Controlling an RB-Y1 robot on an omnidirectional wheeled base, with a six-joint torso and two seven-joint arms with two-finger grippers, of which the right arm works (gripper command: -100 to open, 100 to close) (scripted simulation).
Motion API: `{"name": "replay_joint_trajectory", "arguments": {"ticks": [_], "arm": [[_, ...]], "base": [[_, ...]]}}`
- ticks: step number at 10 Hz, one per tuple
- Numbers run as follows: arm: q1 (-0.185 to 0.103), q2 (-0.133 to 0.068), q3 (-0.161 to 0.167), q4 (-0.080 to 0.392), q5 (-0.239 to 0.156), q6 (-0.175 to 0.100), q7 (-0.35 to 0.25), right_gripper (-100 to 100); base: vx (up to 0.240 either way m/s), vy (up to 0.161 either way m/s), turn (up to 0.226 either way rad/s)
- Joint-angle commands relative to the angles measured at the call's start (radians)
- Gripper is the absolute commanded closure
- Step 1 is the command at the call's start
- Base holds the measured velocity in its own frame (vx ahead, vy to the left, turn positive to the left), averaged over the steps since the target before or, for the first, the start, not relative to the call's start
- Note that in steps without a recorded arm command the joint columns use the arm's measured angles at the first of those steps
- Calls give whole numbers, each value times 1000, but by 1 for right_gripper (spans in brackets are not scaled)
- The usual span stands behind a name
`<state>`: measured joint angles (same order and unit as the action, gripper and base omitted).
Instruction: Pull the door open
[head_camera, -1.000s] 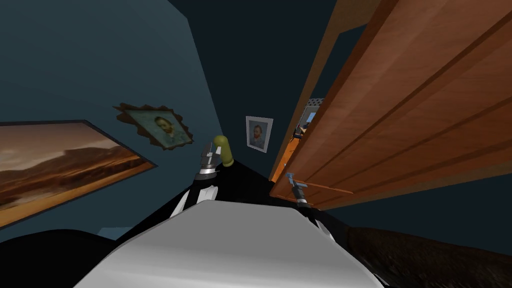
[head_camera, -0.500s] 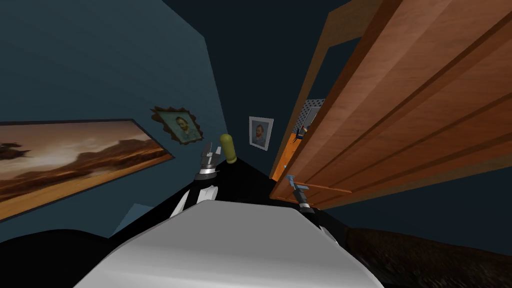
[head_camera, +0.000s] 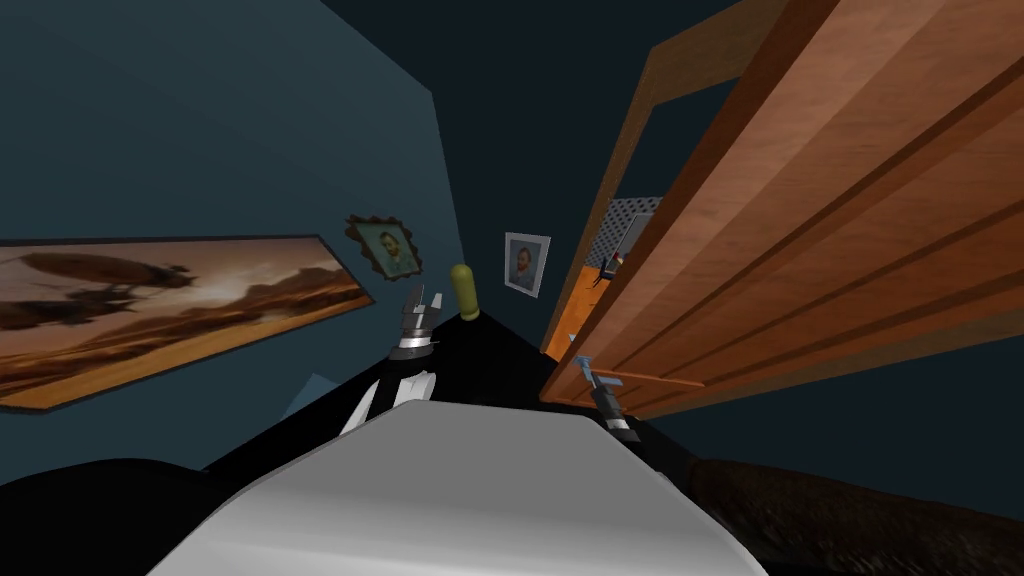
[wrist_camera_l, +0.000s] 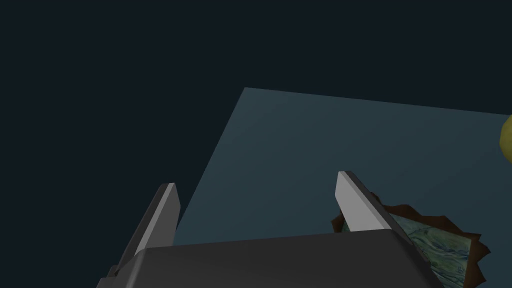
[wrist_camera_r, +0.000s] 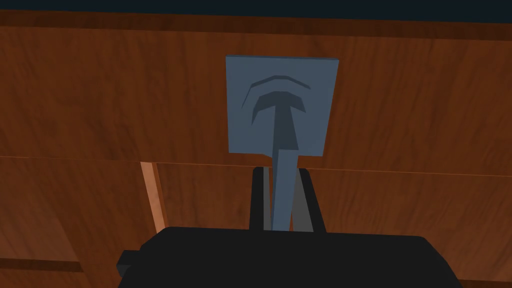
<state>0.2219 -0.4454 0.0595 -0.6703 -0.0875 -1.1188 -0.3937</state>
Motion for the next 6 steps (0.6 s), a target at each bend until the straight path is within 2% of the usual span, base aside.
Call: {"name": "replay_joint_trajectory", "arguments": {"ticks": [1, 3, 4, 6], "arm": [[13, -12, 3, 12, 0, -31, -10, 100], [28, -22, 8, 19, 1, -58, -20, 100], [30, -14, 10, 5, 3, -44, -13, 100], [32, -20, 16, 24, 4, -67, -20, 100]], "base": [[-161, -55, 122], [-161, -47, 120], [-70, -16, 23], [-162, -54, 174]]}}
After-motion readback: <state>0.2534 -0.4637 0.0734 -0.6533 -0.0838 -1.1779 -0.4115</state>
